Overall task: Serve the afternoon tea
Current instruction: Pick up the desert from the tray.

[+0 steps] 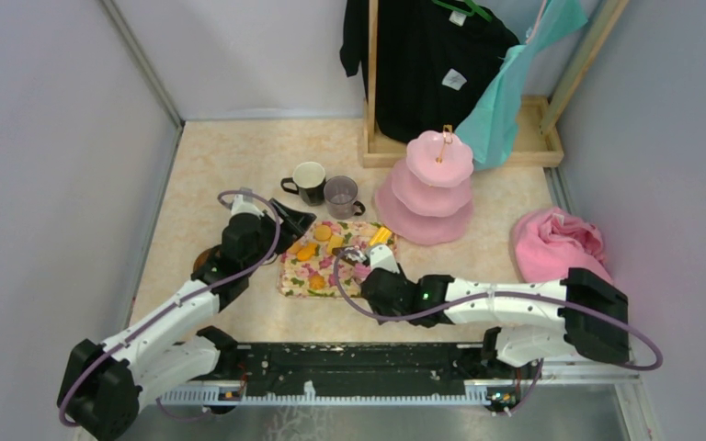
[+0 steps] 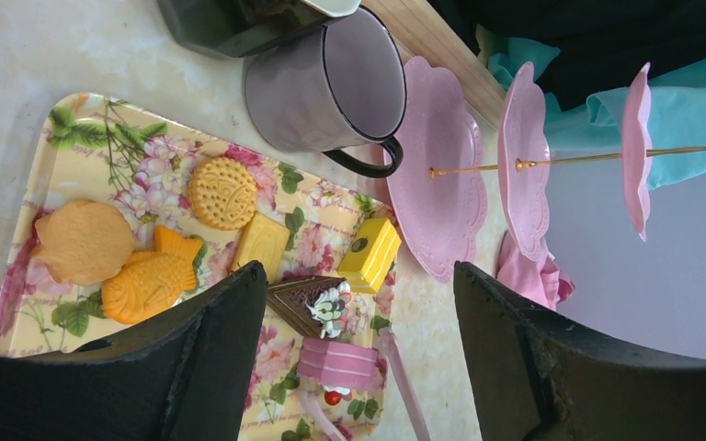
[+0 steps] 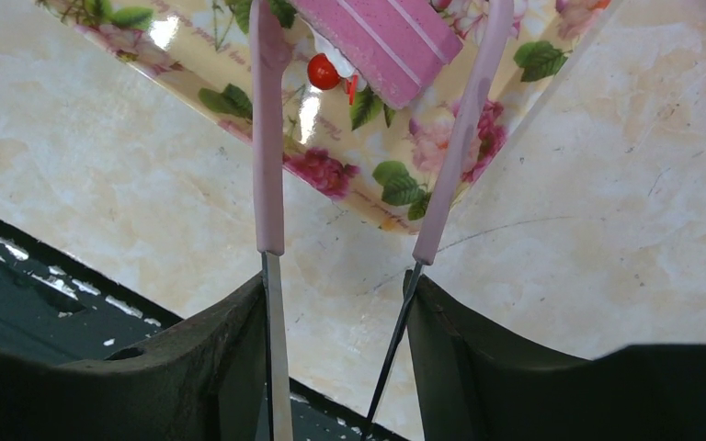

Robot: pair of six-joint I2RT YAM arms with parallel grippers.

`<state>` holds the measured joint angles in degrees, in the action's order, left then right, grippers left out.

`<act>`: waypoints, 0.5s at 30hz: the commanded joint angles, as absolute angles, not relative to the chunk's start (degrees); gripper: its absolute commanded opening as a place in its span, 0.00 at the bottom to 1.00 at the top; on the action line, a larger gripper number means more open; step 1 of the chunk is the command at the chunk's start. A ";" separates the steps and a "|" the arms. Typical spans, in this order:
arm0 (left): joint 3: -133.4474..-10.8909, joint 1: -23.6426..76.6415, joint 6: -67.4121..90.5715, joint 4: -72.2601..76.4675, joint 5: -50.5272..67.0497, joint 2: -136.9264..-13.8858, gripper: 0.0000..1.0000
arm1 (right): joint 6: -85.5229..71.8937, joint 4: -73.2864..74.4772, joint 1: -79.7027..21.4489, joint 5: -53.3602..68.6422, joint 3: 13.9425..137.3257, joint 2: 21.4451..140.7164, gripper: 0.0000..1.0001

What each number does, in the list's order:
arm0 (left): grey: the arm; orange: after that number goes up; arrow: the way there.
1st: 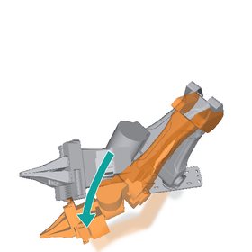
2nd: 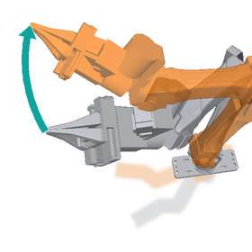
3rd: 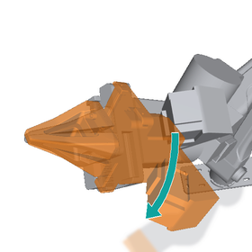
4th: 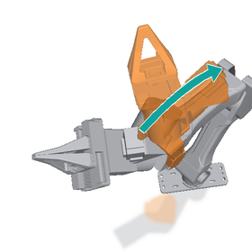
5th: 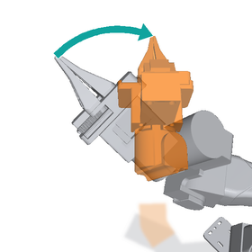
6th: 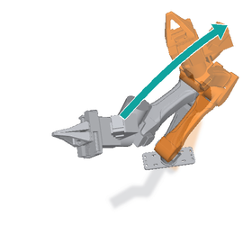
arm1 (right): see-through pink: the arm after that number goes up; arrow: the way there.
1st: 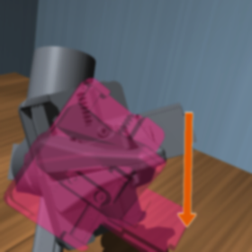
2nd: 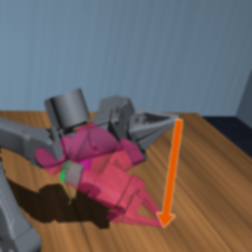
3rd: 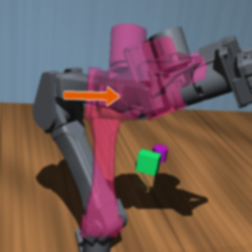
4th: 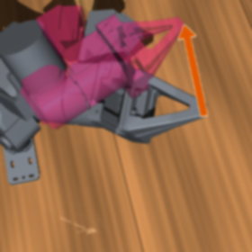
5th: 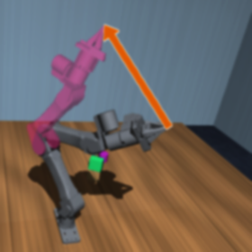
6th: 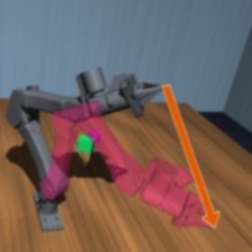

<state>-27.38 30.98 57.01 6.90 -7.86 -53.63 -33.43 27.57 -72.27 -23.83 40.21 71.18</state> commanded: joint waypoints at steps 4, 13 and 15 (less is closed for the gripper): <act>-26.37 30.72 57.38 9.10 -7.03 -53.91 0.80 | -33.15 24.05 -71.18 -23.53 39.43 72.45 0.53; -26.11 30.70 57.33 9.25 -6.94 -53.55 0.80 | -33.16 23.06 -70.44 -22.78 38.50 72.72 0.53; -26.03 30.72 57.33 9.34 -6.94 -53.39 0.80 | -33.16 23.03 -70.41 -22.50 38.54 72.83 0.52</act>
